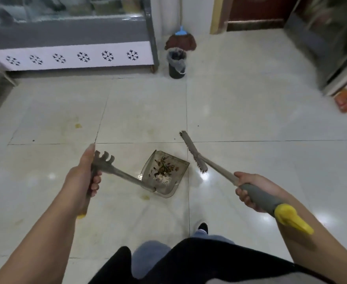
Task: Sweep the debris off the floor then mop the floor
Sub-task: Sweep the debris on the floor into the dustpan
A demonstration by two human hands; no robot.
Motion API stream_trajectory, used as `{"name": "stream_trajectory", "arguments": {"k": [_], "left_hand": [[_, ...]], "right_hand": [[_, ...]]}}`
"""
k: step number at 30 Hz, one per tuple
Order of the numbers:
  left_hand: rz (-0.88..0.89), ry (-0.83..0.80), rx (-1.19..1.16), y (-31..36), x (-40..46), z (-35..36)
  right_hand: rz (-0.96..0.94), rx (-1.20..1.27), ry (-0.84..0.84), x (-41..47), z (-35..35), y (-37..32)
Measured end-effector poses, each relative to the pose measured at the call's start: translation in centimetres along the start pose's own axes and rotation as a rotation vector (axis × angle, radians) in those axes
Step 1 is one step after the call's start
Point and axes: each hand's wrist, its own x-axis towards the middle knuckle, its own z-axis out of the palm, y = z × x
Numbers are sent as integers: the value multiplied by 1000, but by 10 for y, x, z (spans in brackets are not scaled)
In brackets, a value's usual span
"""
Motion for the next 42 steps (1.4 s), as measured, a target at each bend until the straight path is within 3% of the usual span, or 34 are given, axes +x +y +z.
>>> {"name": "stream_trajectory", "arguments": {"k": [11,21,33,42], "left_hand": [[-59,-136,-1,119,65,190],[46,-296,74,272,161,345],[42,-274,77,411,261,470],[-31,-110,-6,502,327,595]], "right_hand": [[0,240,21,56,-110,-99],[13,378,142,128,-157,-269],[-107,442,130,216,-216,-451],[-18,308,13,329,-291,-639]]}}
